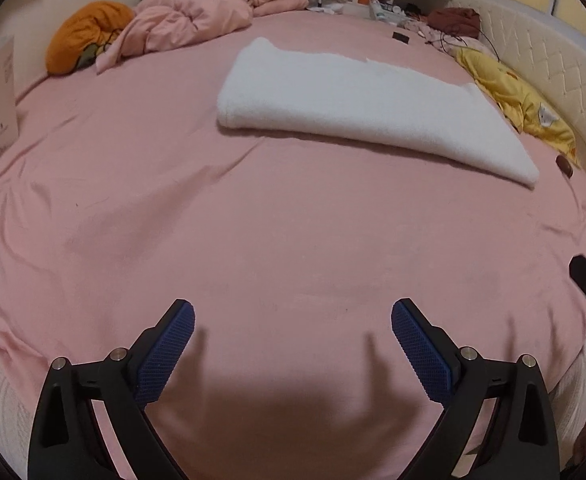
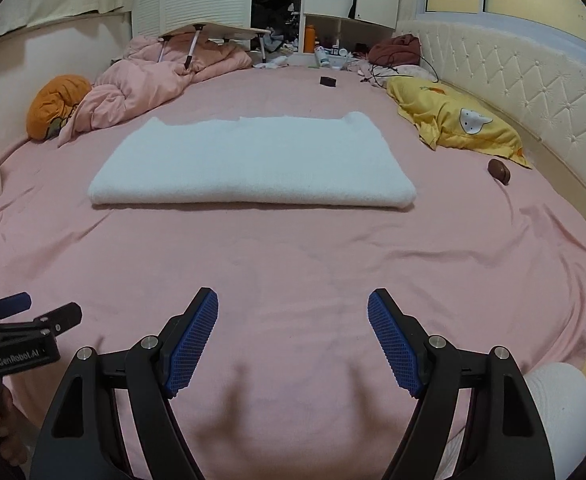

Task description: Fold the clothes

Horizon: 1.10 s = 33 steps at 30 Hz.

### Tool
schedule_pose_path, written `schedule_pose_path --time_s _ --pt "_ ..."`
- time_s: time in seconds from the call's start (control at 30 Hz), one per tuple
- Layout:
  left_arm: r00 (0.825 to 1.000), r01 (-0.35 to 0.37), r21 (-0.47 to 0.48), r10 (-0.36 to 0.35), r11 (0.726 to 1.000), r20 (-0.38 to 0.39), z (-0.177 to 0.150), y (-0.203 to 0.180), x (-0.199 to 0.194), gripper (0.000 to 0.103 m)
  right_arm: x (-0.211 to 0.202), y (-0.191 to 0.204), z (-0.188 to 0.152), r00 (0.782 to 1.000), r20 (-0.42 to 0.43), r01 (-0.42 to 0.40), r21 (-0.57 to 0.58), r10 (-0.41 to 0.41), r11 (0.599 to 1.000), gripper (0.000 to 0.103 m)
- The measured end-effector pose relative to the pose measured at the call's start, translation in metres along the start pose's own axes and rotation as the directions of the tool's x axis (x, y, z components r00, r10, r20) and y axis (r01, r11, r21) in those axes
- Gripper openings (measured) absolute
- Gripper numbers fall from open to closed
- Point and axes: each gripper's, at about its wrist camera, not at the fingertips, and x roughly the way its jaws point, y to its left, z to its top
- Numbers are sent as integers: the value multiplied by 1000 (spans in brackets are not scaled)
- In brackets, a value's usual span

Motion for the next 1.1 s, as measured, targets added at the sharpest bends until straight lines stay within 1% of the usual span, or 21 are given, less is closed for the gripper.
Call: schedule_pose_path --time_s 0.17,0.37,0.47,0.57,0.7,0.77,0.83,0.87,0.93,1.03,1.07,1.1 --pt "1000 -1 4 1 1000 7 1 -1 0 99 2 -1 1 1000 -7 -8 9 8 1000 78" --pt "997 63 -15 -63 998 -39 -1 1 9 99 11 -5 -1 999 -39 -25 28 27 999 78" --pt "982 165 -78 -171 983 -76 0 8 16 99 18 -8 -2 998 -60 -32 51 35 998 78" --pt "956 261 -161 -277 952 -90 5 19 23 99 26 -13 -4 995 -87 -46 84 53 995 78" --pt "935 319 -236 -346 918 -81 27 33 33 99 36 -25 -7 989 -119 -68 146 86 987 78" --pt "925 341 -285 -374 896 -69 44 44 40 99 41 -30 -8 986 -133 -76 182 101 980 78" --pt "906 379 -359 -420 853 -42 62 57 50 99 46 -35 -9 983 -147 -78 212 110 974 78" --pt "891 405 -408 -453 818 -25 69 63 59 99 48 -37 -10 981 -153 -78 227 115 971 78" --pt "858 451 -501 -513 739 16 83 75 77 99 52 -40 -11 979 -165 -78 247 121 966 78" --pt "805 505 -619 -587 601 87 103 92 104 99 59 -44 -12 975 -181 -80 272 132 959 78" --pt "802 504 -638 -590 582 95 109 93 114 99 60 -45 -12 973 -186 -80 278 135 957 78" --pt "805 496 -647 -586 579 92 115 92 124 99 62 -45 -13 972 -189 -80 282 138 956 78"
